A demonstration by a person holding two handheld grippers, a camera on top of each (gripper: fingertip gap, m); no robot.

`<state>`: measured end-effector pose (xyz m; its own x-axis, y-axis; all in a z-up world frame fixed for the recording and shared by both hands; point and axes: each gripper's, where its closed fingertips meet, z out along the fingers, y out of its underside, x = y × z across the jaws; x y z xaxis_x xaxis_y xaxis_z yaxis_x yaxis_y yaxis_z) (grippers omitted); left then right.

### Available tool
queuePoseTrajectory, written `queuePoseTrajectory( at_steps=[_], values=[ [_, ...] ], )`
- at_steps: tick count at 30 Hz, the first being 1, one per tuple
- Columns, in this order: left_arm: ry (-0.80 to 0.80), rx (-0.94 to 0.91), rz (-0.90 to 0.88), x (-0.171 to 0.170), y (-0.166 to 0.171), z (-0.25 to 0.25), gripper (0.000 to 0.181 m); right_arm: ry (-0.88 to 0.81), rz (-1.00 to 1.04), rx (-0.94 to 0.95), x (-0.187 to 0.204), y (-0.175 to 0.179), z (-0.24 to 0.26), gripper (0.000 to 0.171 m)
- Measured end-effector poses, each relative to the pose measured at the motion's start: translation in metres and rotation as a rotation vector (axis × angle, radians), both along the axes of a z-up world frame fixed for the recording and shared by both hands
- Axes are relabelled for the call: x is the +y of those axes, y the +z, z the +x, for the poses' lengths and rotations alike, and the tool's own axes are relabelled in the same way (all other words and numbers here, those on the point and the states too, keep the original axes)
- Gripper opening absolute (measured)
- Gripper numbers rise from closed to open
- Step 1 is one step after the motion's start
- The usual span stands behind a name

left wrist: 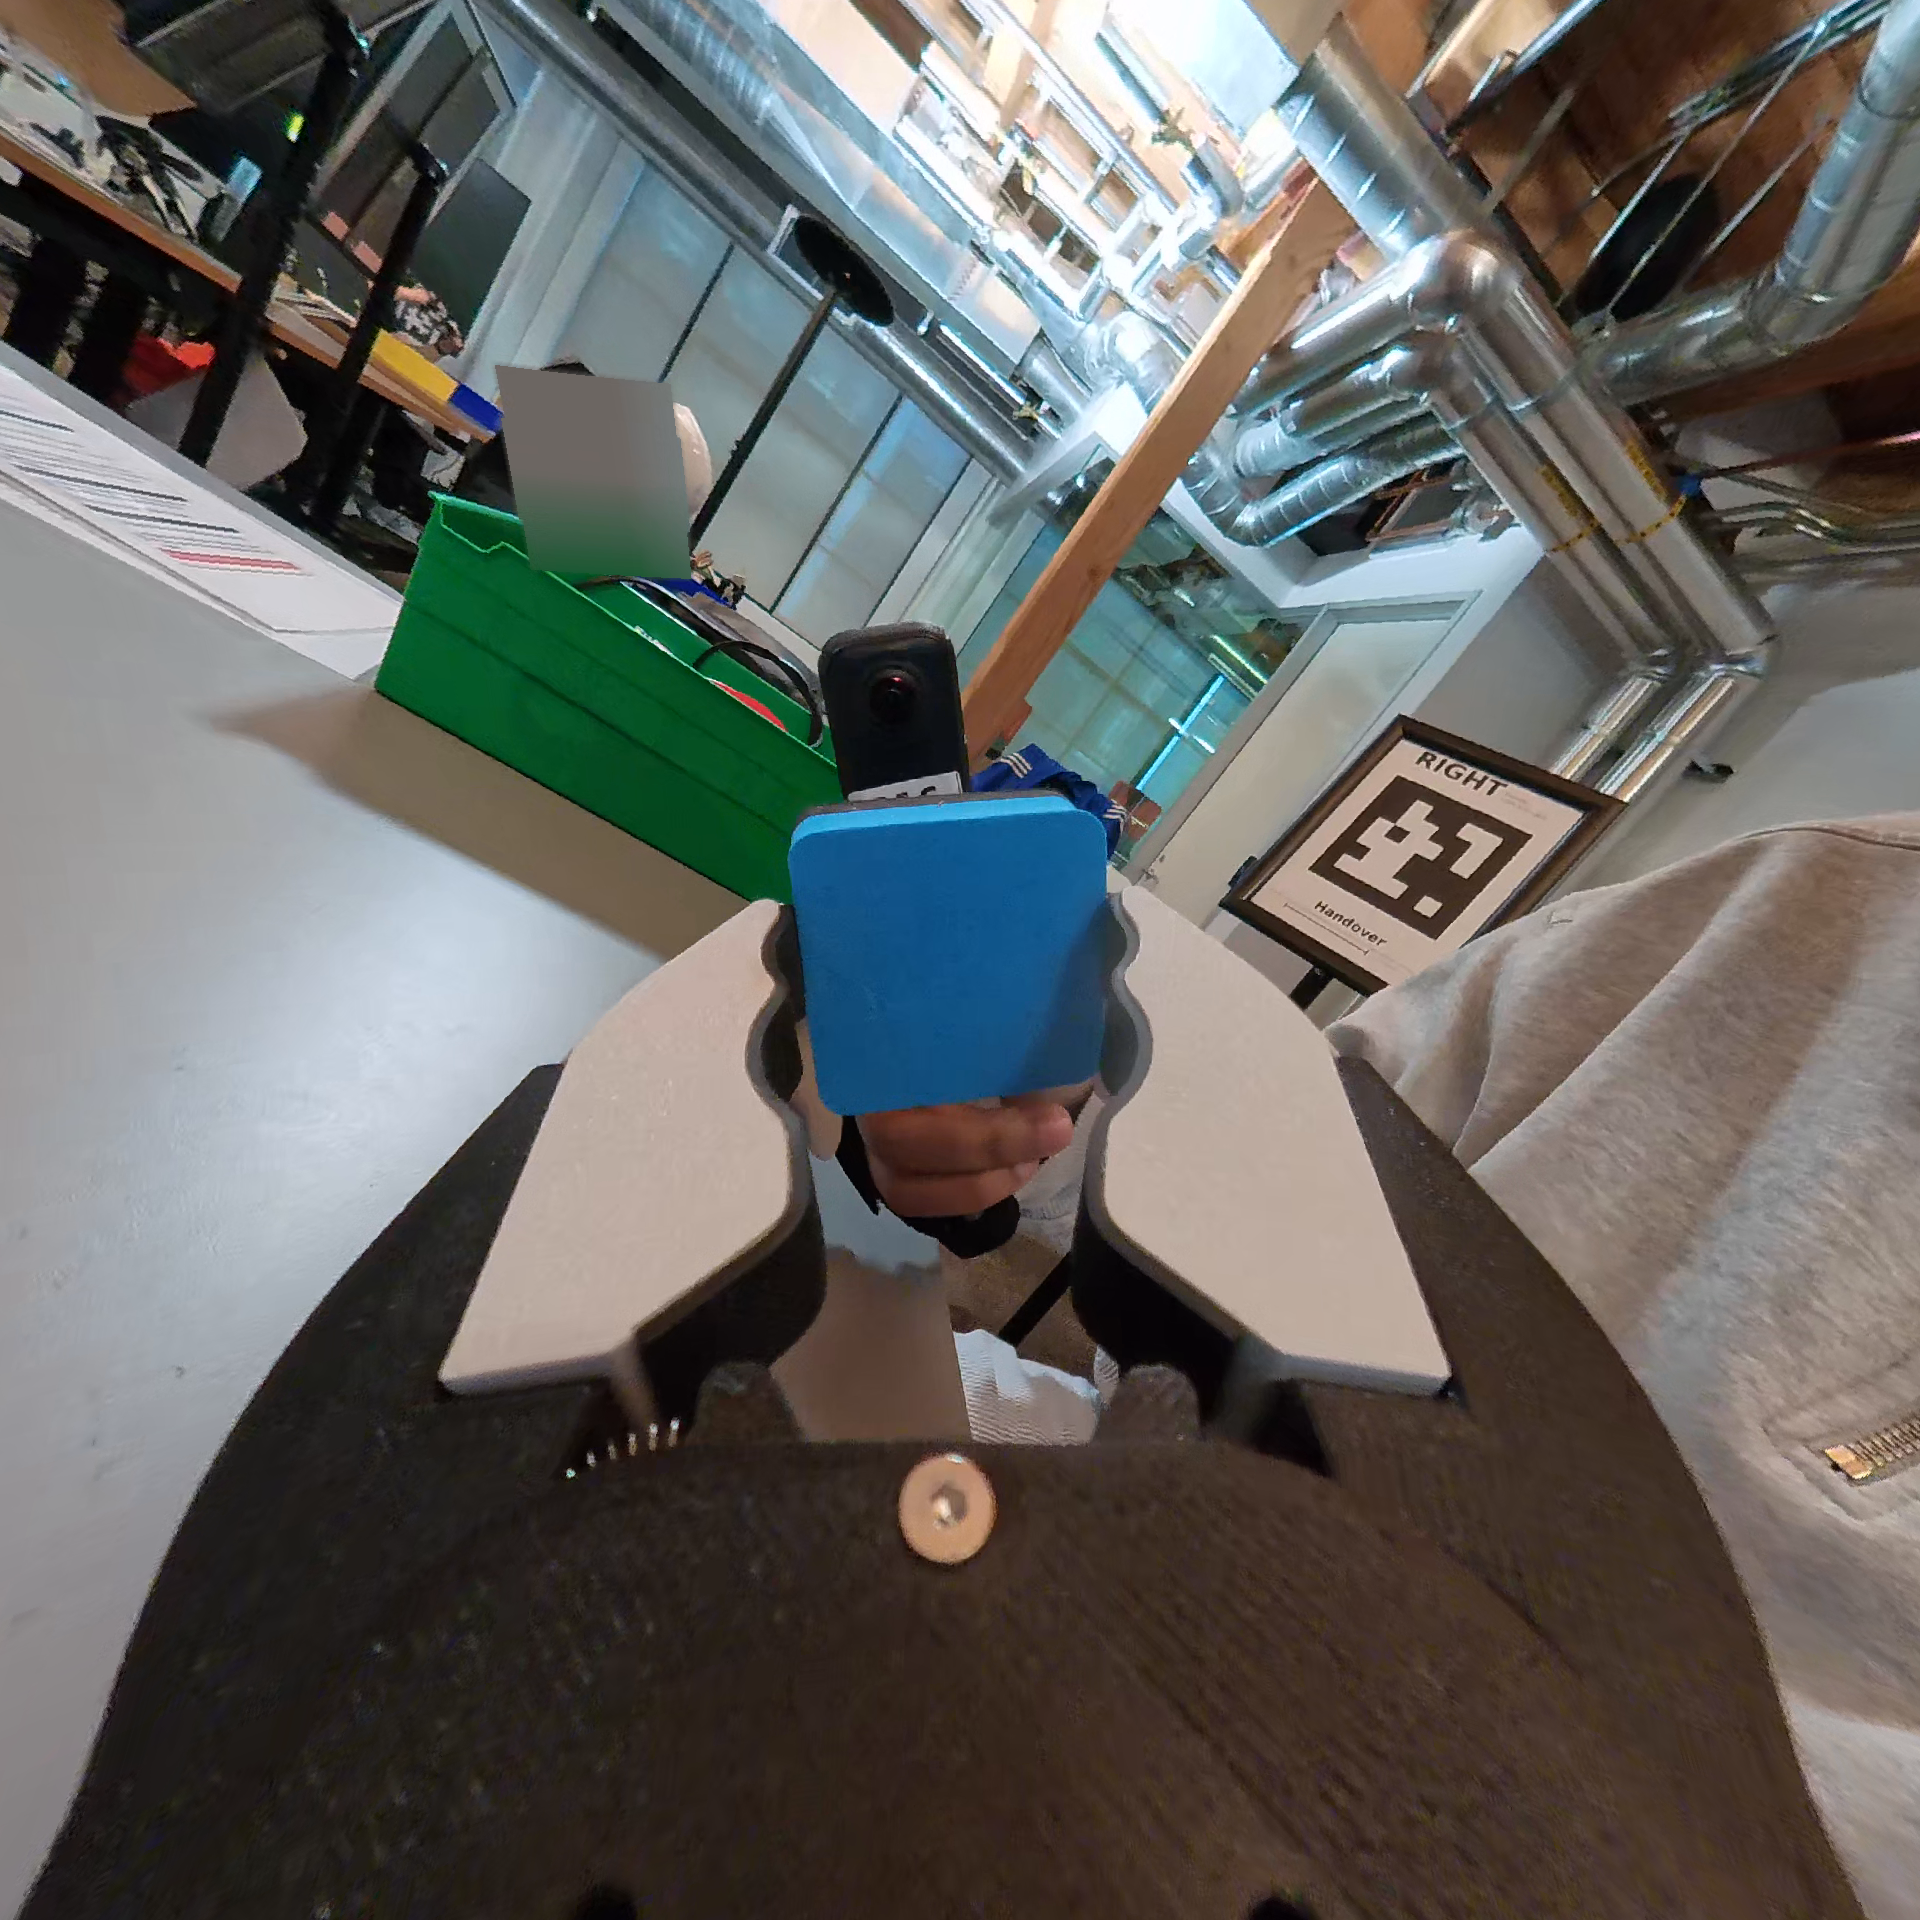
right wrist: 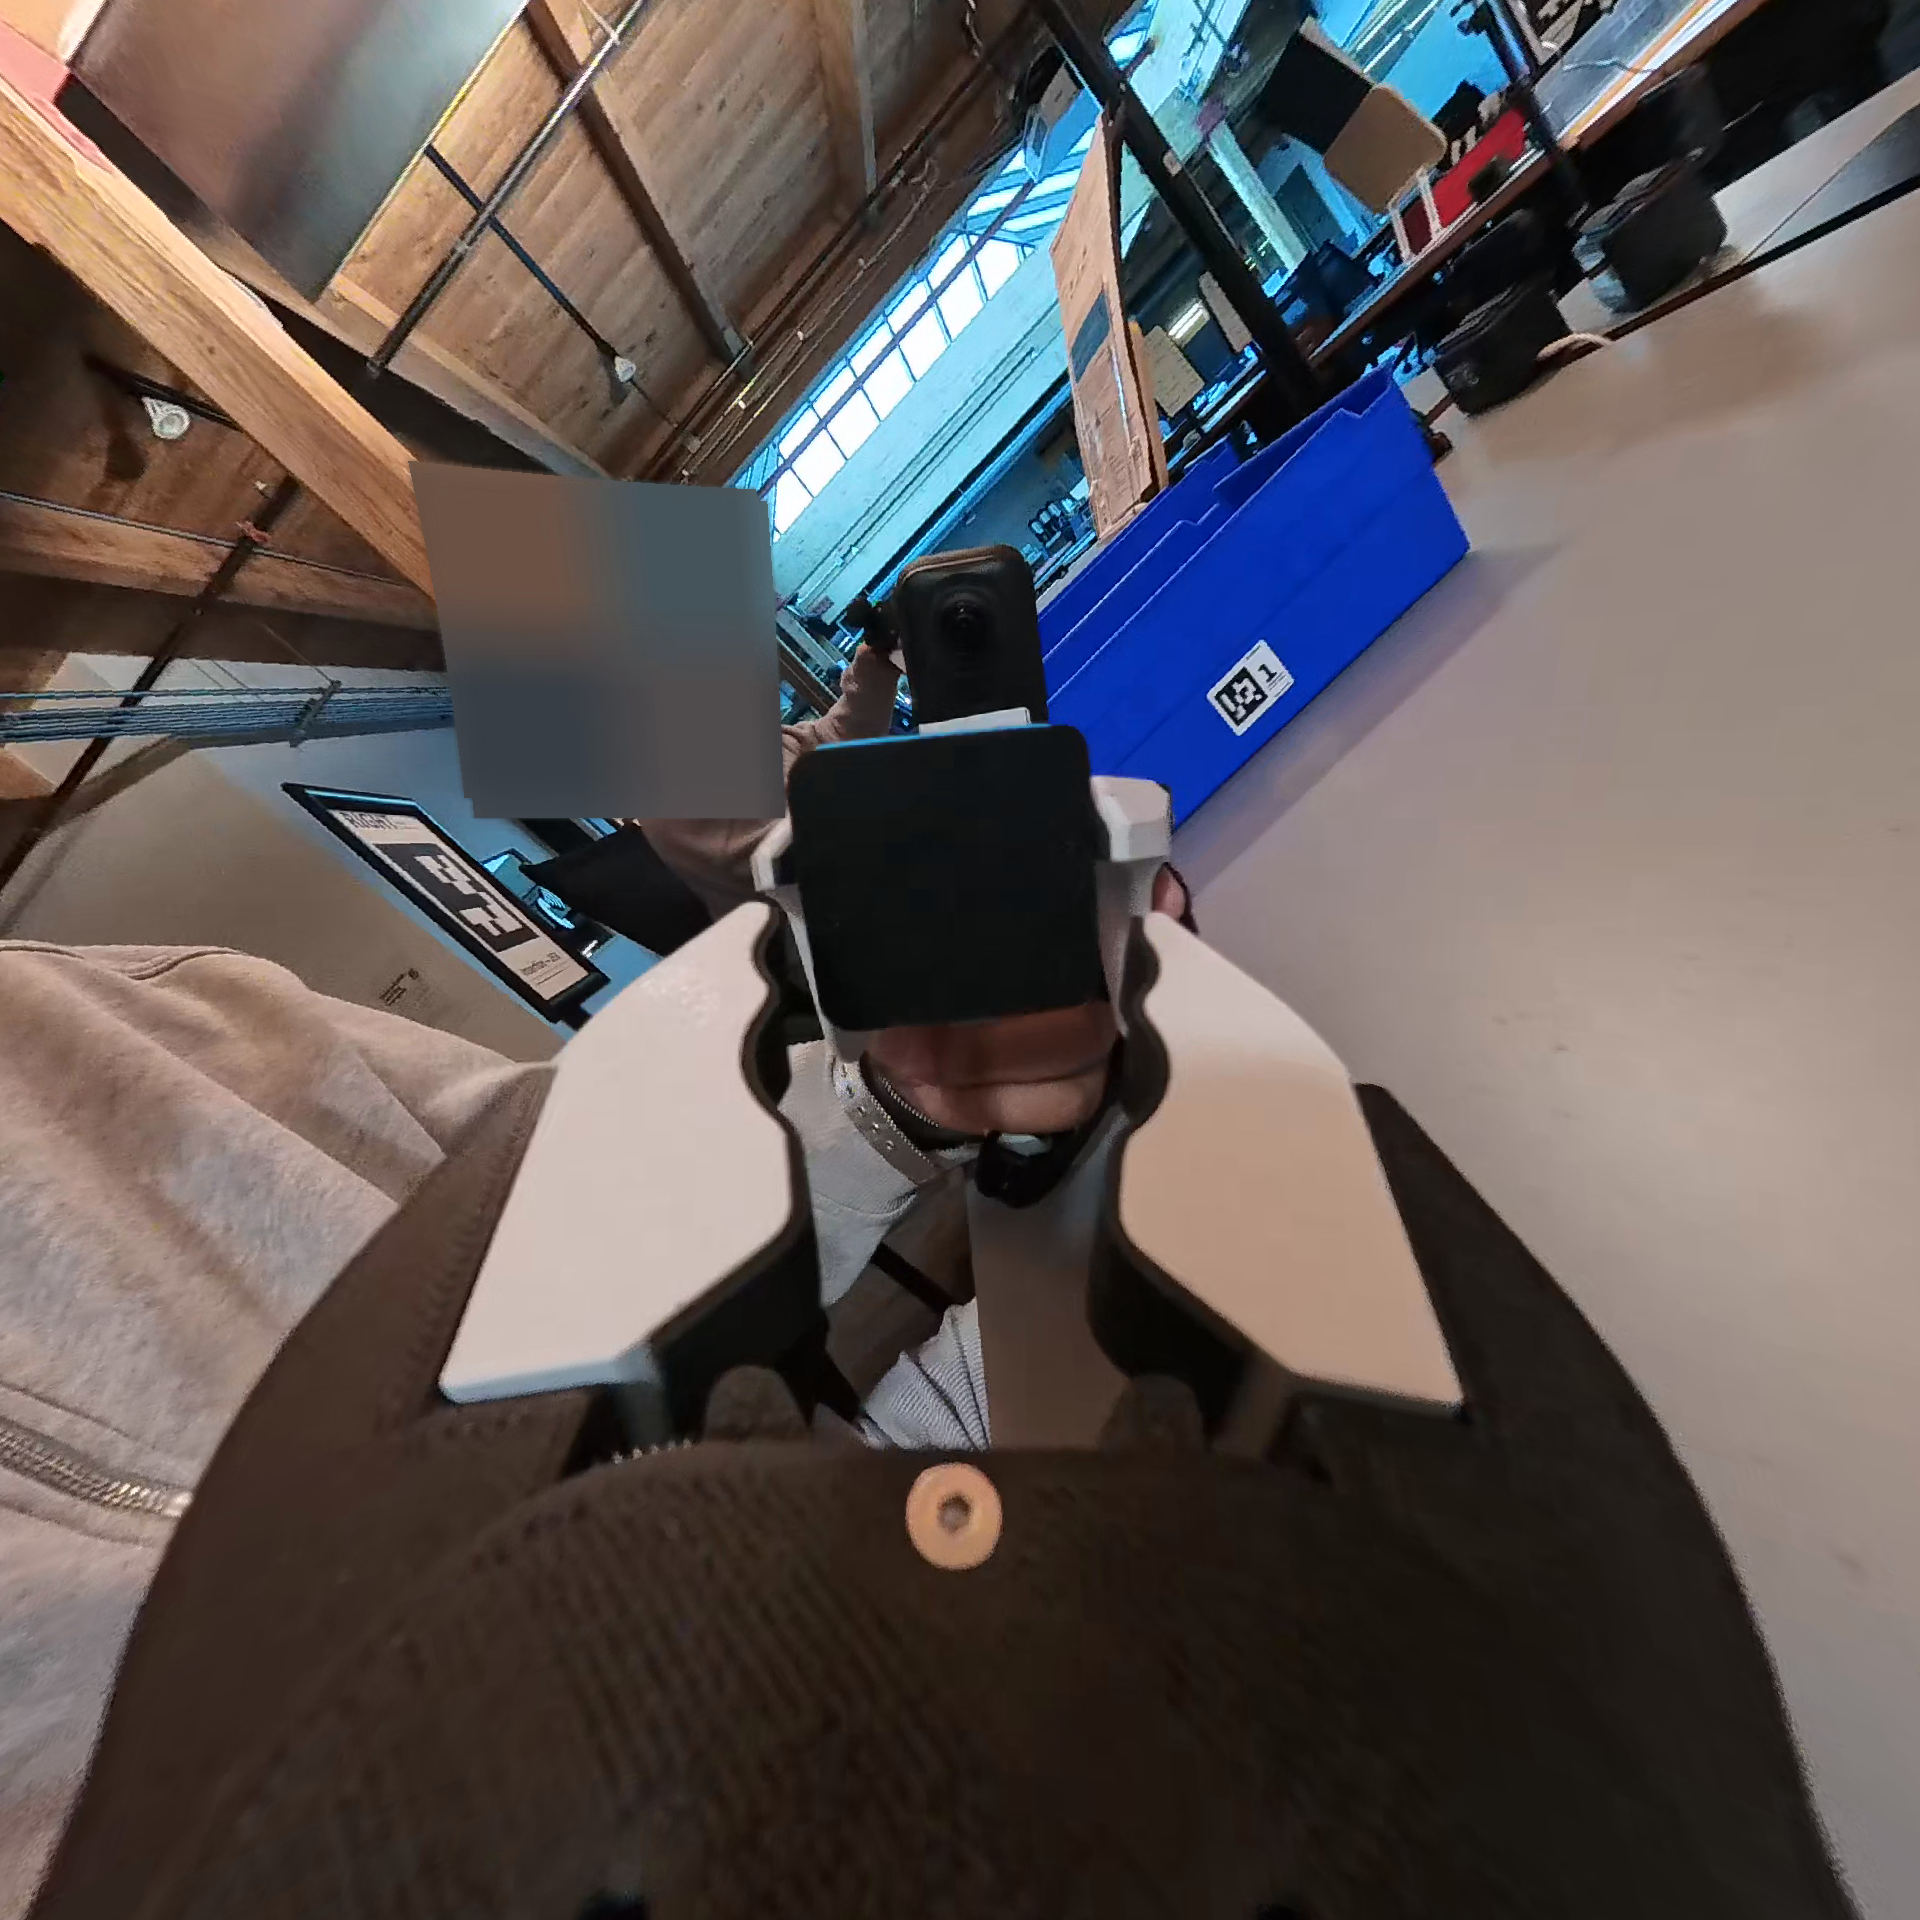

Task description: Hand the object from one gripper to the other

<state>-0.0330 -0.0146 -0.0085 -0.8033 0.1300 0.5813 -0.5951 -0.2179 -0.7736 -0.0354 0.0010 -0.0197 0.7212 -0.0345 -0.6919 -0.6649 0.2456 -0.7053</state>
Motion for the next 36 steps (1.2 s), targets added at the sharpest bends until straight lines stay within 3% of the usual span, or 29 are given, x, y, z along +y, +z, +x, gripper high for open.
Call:
queuePoseTrajectory(
  at_steps=[3,9,14,18,22,27,32,36],
  values=[
    [-0.004,-0.001,-0.001,-0.001,0.0,-0.001,0.055,0.001,-0.018,-0.024,0.0,0.0,-0.001,0.053],
    [-0.001,-0.002,-0.003,-0.001,0.0,-0.001,0.055,-0.006,-0.02,-0.04,0.001,0.001,-0.001,0.052],
    [0.064,0.006,0.03,-0.003,-0.005,0.007,0.082,-0.051,-0.011,-0.06,-0.008,0.006,0.006,0.052],
    [0.091,0.013,0.03,0.0,-0.006,0.012,0.087,-0.179,-0.069,-0.112,-0.036,0.018,0.023,0.052],
    [0.086,0.021,0.049,-0.002,-0.011,0.013,0.085,-0.455,-0.21,-0.225,-0.106,0.054,0.048,0.052],
    [0.078,0.014,0.081,-0.006,-0.016,0.011,0.082,-0.902,-0.563,-0.327,-0.246,0.088,0.065,0.052],
    [0.073,0.017,0.093,-0.008,-0.019,0.011,0.08,-1.144,-0.995,-0.118,-0.373,0.054,0.054,0.052],
    [0.073,0.023,0.091,-0.009,-0.019,0.011,0.079,-1.136,-1.071,0.029,-0.407,0.016,0.049,0.053]
  ],
)
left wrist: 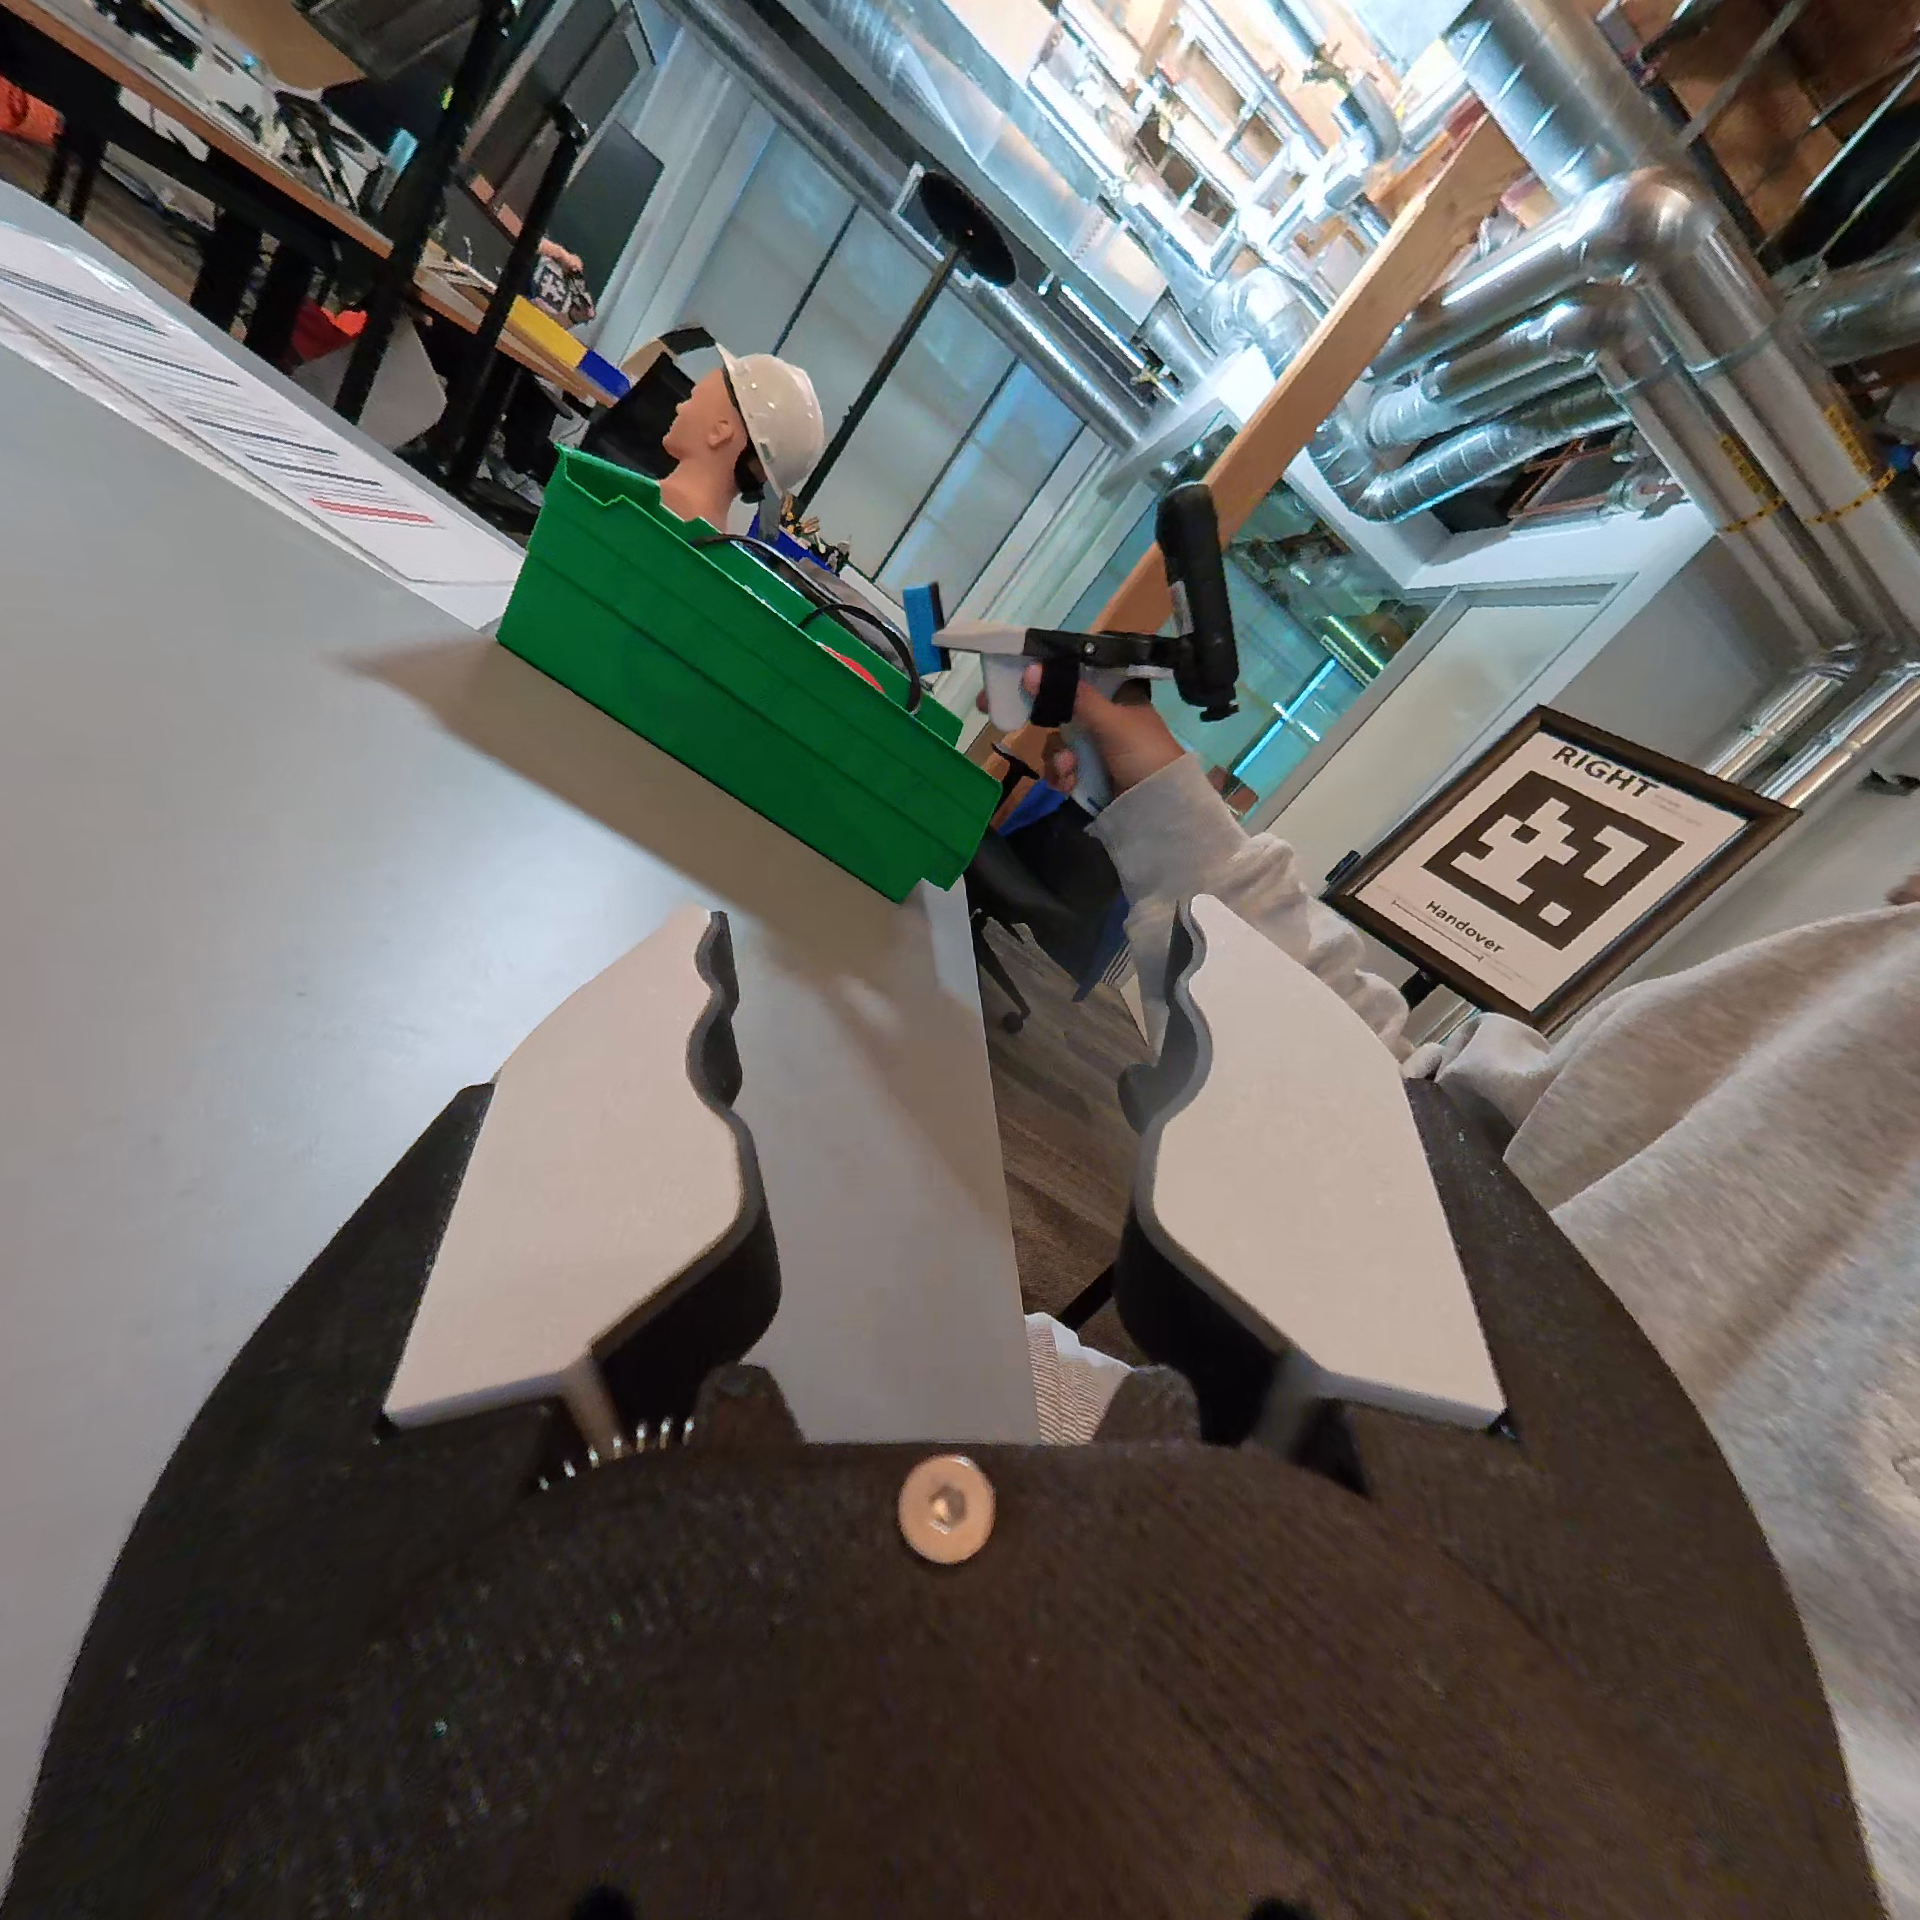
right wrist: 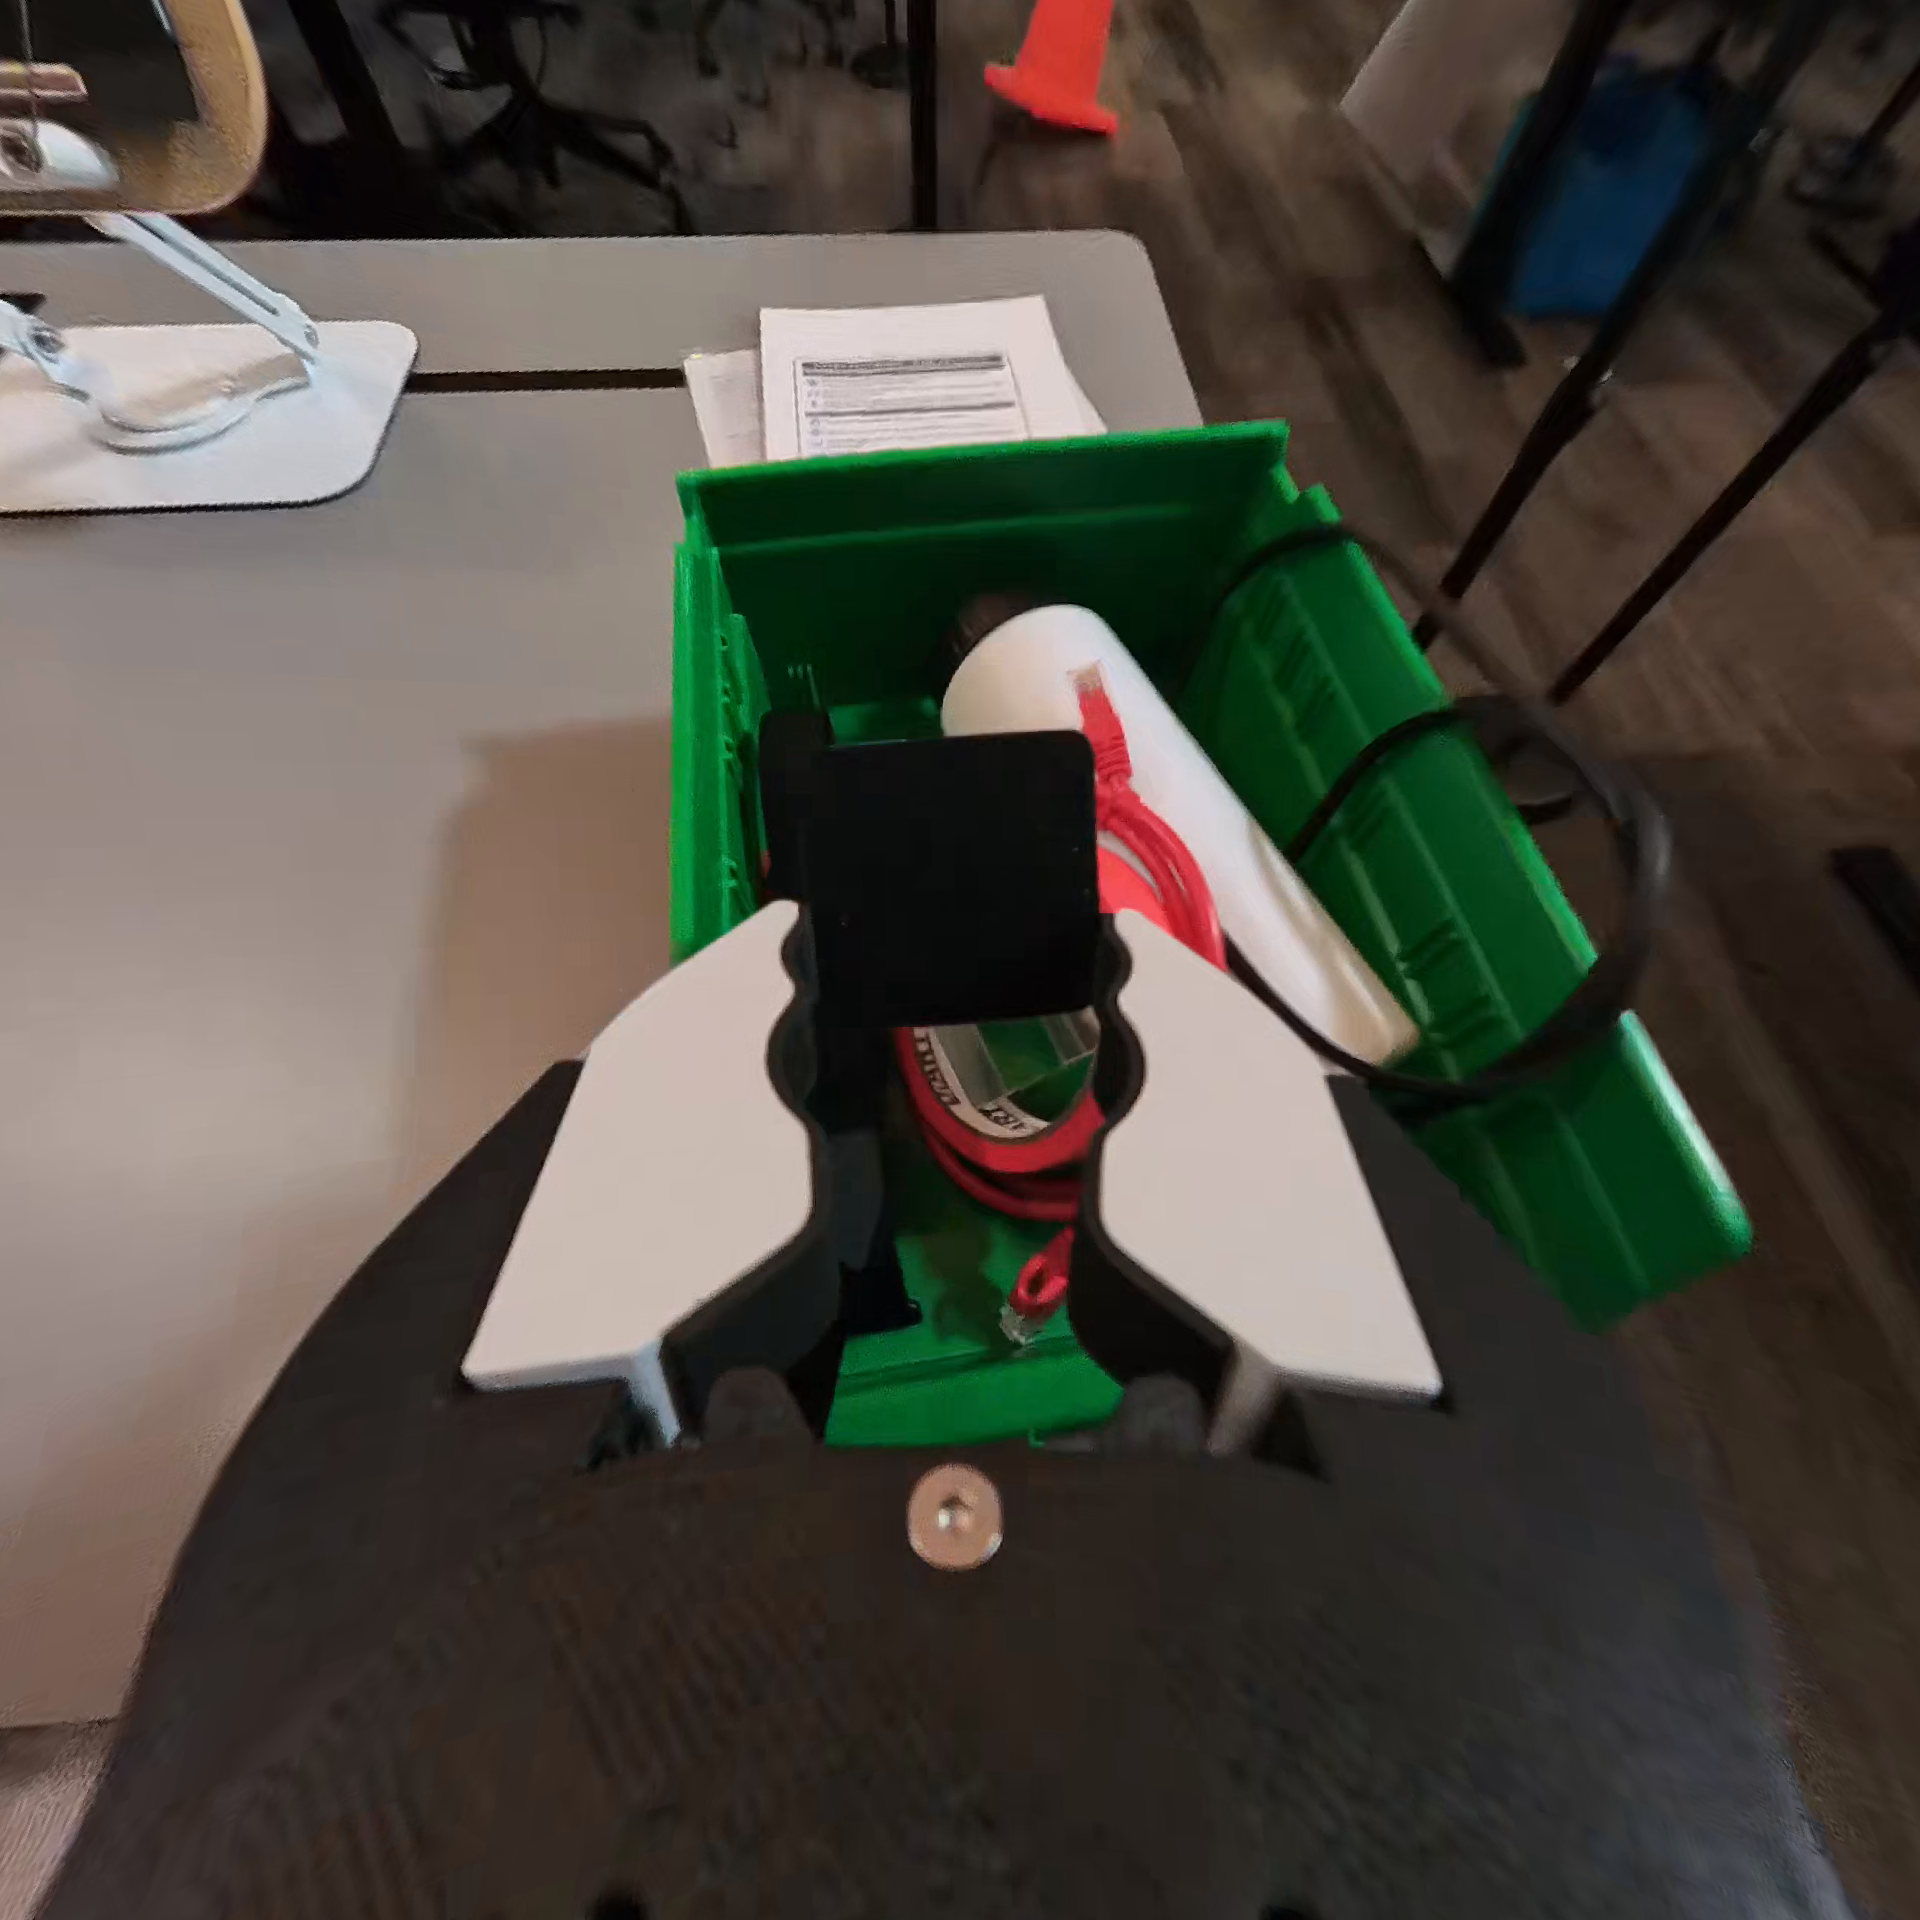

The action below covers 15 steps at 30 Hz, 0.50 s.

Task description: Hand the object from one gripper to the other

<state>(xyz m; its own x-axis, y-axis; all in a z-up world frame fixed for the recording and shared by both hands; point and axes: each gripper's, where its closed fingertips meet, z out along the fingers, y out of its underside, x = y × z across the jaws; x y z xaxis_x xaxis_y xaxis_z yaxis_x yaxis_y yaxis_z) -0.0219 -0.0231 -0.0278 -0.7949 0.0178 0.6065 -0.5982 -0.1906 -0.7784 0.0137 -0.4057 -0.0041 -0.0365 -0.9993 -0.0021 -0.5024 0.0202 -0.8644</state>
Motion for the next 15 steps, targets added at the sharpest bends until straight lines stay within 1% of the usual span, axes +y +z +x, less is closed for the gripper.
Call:
queuePoseTrajectory(
  at_steps=[3,9,13,15],
  values=[
    [0.0,-0.001,0.002,0.0,0.0,0.0,0.079,0.018,0.055,0.035,0.003,-0.013,0.002,0.052],
    [0.003,0.014,-0.012,0.002,0.001,0.001,0.078,0.015,-0.071,0.142,0.002,-0.033,0.002,0.054],
    [0.011,0.026,-0.03,0.005,0.003,0.003,0.078,-0.001,-0.124,0.086,0.001,-0.018,0.003,0.062],
    [0.012,0.029,-0.031,0.005,0.003,0.004,0.077,0.003,-0.124,0.042,0.005,-0.006,0.004,0.062]
  ],
)
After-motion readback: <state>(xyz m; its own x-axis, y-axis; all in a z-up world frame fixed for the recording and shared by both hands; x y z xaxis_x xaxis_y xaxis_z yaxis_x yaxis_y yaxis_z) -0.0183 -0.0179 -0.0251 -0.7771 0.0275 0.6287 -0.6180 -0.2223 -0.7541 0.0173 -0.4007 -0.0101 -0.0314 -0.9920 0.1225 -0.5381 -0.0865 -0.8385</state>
